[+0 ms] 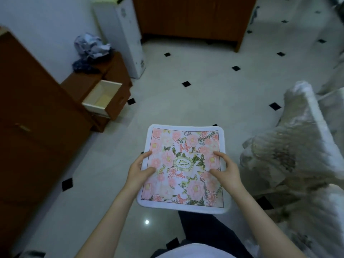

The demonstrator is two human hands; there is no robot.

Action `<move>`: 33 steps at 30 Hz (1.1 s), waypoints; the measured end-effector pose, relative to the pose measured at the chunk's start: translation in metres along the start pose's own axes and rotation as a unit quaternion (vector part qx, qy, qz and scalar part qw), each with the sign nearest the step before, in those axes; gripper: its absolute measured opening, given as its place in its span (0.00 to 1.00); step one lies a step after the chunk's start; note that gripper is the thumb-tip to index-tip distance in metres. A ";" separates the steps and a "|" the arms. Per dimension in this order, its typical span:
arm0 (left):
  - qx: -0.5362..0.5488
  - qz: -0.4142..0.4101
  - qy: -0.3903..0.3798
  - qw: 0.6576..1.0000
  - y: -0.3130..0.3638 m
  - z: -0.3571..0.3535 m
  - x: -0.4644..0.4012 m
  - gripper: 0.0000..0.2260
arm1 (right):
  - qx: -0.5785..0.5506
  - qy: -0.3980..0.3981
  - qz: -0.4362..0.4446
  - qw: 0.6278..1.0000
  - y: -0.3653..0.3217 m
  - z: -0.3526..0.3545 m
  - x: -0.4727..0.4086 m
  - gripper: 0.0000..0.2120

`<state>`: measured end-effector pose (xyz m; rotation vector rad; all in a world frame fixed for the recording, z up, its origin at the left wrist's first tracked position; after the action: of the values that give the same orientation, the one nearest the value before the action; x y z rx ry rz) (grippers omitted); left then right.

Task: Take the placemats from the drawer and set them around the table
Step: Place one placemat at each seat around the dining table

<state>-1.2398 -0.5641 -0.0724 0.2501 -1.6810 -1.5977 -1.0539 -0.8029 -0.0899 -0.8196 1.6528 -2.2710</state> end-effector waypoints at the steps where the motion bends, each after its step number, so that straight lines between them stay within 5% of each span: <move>1: -0.010 -0.005 -0.011 1.000 0.010 -0.010 -0.024 0.23 | -0.006 0.011 -0.003 1.000 -0.003 0.007 -0.019 0.26; 20: -0.073 -0.023 -0.166 0.983 0.184 -0.181 -0.389 0.20 | -0.095 0.185 -0.058 0.976 -0.094 0.123 -0.318 0.22; 33: -0.130 -0.046 -0.336 0.932 0.330 -0.327 -0.633 0.20 | -0.165 0.351 -0.089 0.917 -0.154 0.186 -0.495 0.22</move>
<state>-0.4838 -0.3540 -0.0569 -0.4079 -1.9289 -2.1061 -0.5222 -0.6620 -0.0600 -0.1912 2.3972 -2.6413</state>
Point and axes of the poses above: each hand's wrist, its own x-axis away from the middle knuckle, its own z-axis out of the back of the hand, y = z × x, the point moved 6 cm from there along -x, towards the middle knuckle, and after that the axes turned 2 degrees about -y, right-handed, at the moved point
